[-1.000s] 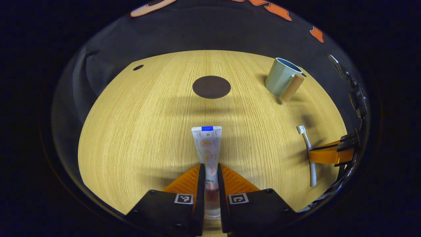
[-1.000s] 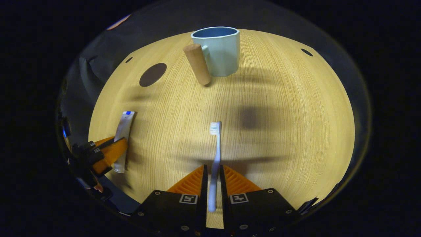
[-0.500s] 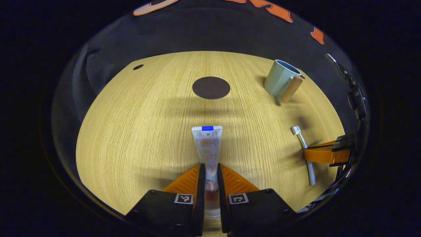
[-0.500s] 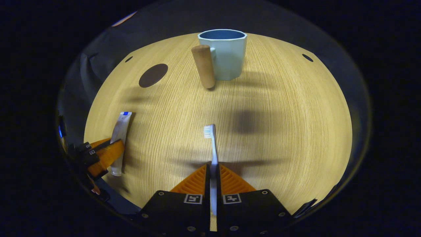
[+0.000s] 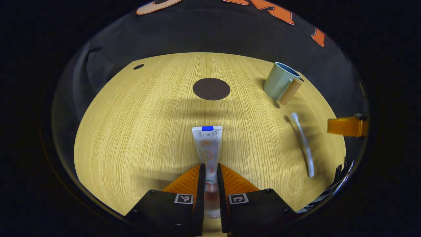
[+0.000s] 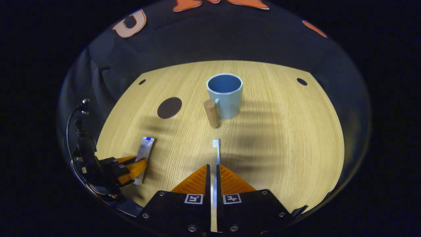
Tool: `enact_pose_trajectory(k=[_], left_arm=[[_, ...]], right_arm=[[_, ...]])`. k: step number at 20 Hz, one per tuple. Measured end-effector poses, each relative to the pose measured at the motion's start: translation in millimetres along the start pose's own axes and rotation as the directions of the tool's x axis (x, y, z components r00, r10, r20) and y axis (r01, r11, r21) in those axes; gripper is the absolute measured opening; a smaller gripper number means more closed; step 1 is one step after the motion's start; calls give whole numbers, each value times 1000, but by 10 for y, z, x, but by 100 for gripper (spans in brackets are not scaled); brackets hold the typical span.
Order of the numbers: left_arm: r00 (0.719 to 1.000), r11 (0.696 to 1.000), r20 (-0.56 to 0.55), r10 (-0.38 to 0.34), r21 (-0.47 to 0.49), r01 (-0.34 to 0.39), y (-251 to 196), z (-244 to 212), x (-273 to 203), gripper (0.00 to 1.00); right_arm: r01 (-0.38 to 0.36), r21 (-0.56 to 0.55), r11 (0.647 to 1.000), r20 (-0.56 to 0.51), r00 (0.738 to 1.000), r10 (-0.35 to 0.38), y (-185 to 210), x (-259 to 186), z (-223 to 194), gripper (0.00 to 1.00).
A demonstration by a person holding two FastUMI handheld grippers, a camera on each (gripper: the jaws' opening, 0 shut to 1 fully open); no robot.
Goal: Put the toothbrush and toothpaste on the desktop into the cup, then pick up the cup and place it on the coaster on the desktop.
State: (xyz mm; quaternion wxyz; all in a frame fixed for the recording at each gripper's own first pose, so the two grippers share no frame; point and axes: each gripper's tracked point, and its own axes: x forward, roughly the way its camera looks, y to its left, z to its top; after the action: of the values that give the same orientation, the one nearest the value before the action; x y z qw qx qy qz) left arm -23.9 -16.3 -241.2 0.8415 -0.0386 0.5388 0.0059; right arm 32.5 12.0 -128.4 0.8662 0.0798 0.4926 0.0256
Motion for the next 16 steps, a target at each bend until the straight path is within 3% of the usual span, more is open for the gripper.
enact_pose_trajectory(k=[4,8,16], left_arm=[[1000,1000,7,-8,-7,8,-3,-6,5,26],[1000,1000,9,-13,-12,13,-4,6,0,26],[1000,1000,15,-11,-21,11,-13,11,-7,24]], right_arm=[[-1,-13,1000,62,998,2,-20,-61,223,7],[-29,-15,999,-52,998,28,32,153,-41,7],[1,-42,999,-171,985,-8,-89,553,-408,46]])
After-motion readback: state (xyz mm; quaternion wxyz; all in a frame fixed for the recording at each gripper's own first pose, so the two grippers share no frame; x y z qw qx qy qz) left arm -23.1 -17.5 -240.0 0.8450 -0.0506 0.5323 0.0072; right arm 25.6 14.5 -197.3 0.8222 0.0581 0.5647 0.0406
